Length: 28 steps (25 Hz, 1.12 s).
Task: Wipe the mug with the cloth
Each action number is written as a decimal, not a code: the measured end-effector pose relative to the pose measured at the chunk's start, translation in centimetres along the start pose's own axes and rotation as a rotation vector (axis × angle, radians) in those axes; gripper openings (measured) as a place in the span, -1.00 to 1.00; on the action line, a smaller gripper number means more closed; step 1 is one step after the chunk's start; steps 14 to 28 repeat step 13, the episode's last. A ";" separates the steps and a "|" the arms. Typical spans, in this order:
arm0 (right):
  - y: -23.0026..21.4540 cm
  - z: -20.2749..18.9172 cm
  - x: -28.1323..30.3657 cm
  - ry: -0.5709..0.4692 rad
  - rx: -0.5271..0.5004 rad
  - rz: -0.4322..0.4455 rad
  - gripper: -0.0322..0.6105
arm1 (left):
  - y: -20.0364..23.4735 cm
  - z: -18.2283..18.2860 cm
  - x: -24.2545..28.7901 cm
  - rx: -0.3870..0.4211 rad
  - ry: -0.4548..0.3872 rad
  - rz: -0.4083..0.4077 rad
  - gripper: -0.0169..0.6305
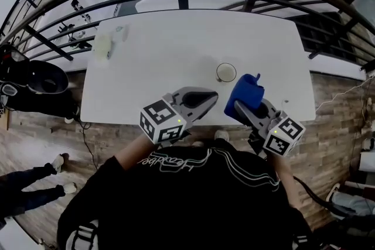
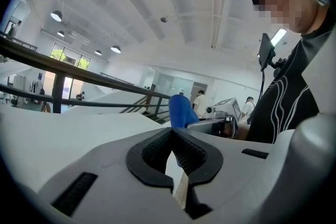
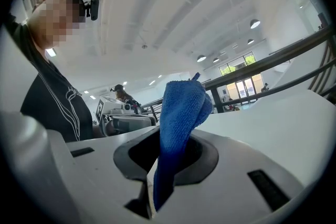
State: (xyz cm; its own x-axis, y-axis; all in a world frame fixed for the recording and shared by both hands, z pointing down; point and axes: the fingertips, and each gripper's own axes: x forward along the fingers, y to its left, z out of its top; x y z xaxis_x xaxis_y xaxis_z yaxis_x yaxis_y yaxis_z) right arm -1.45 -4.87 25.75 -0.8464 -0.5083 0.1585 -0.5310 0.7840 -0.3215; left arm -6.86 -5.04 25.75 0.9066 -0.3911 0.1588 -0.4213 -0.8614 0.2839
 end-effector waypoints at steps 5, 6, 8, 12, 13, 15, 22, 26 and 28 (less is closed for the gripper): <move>-0.8 -1.4 1.8 0.004 0.012 -0.003 -0.73 | 1.7 -1.3 0.0 -0.015 0.000 -0.004 -0.93; -1.0 -1.6 2.1 0.006 0.015 -0.003 -0.73 | 2.1 -1.5 0.1 -0.016 0.000 -0.004 -0.93; -1.3 -2.0 2.7 0.007 0.021 -0.003 -0.73 | 2.7 -1.9 0.0 -0.018 0.003 -0.005 -0.93; -0.9 -2.6 4.2 0.003 0.029 -0.006 -0.73 | 3.8 -2.7 -1.1 -0.020 0.009 -0.007 -0.93; -0.8 -2.7 4.7 0.002 0.032 -0.007 -0.73 | 4.1 -2.9 -1.5 -0.021 0.011 -0.007 -0.93; -0.8 -2.7 4.7 0.002 0.032 -0.007 -0.73 | 4.1 -2.9 -1.5 -0.021 0.011 -0.007 -0.93; -0.8 -2.7 4.7 0.002 0.032 -0.007 -0.73 | 4.1 -2.9 -1.5 -0.021 0.011 -0.007 -0.93; -0.8 -2.7 4.7 0.002 0.032 -0.007 -0.73 | 4.1 -2.9 -1.5 -0.021 0.011 -0.007 -0.93; -0.8 -2.7 4.7 0.002 0.032 -0.007 -0.73 | 4.1 -2.9 -1.5 -0.021 0.011 -0.007 -0.93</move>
